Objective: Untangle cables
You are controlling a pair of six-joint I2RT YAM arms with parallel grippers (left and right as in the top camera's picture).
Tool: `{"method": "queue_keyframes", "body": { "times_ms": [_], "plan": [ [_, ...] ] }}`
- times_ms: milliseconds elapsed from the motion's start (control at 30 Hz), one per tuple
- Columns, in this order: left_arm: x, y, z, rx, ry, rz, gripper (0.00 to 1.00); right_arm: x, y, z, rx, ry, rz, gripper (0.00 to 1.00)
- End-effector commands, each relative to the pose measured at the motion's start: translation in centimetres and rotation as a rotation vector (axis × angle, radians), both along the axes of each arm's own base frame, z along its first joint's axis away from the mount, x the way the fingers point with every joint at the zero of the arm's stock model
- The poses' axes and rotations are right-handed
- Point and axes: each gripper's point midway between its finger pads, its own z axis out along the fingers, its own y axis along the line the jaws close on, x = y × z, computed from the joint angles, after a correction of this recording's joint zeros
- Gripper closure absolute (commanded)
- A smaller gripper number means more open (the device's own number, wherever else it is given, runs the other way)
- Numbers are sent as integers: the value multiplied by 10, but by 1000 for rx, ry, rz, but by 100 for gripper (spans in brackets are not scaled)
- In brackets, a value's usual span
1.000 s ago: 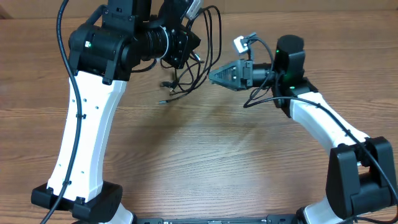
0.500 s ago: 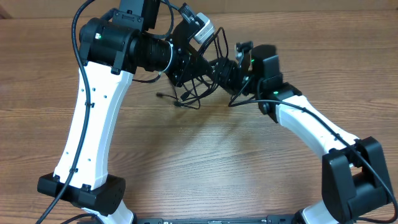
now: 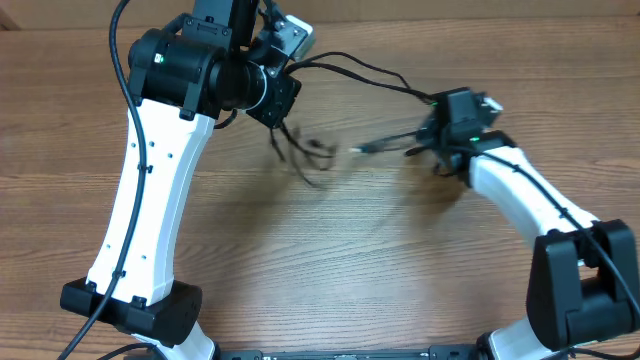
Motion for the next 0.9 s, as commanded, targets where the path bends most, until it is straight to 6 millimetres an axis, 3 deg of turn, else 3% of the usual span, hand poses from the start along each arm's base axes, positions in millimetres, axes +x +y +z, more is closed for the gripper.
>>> {"method": "queue_keyframes", "body": {
  "times_ms": [0,67,133,233,267,333,400,467,600,733,800,833,867],
  "plan": [
    [7,29,-12,95,17,178,92,-1,-45,8,-61,-2,-87,19],
    [6,34,-23,114,47,218,92,-2,-55,6,-49,12,-85,18],
    [4,35,-40,118,97,245,89,-4,-58,3,-8,25,-83,11],
    [-2,34,-73,133,180,257,75,-8,-52,-3,43,61,-25,10],
    [-4,34,-84,143,201,256,64,-11,-52,-4,48,73,-24,9],
    [-6,35,-105,158,234,256,50,-20,-51,-9,57,113,-21,6],
    [-9,35,-122,160,267,268,40,-29,-49,-13,64,157,-19,4],
    [-11,28,-134,129,294,250,37,-37,-45,-17,87,193,-9,1],
    [-9,12,-147,53,308,214,33,-45,-9,-21,232,239,171,0],
    [-6,10,-158,30,310,253,31,-57,32,-16,413,259,375,0],
    [-7,11,-163,28,321,270,29,-63,41,-14,468,276,393,0],
    [-8,11,-165,29,326,272,24,-66,43,-15,477,286,392,0],
    [-9,11,-167,31,330,272,7,-67,42,-15,477,291,392,0]
  ]
}}
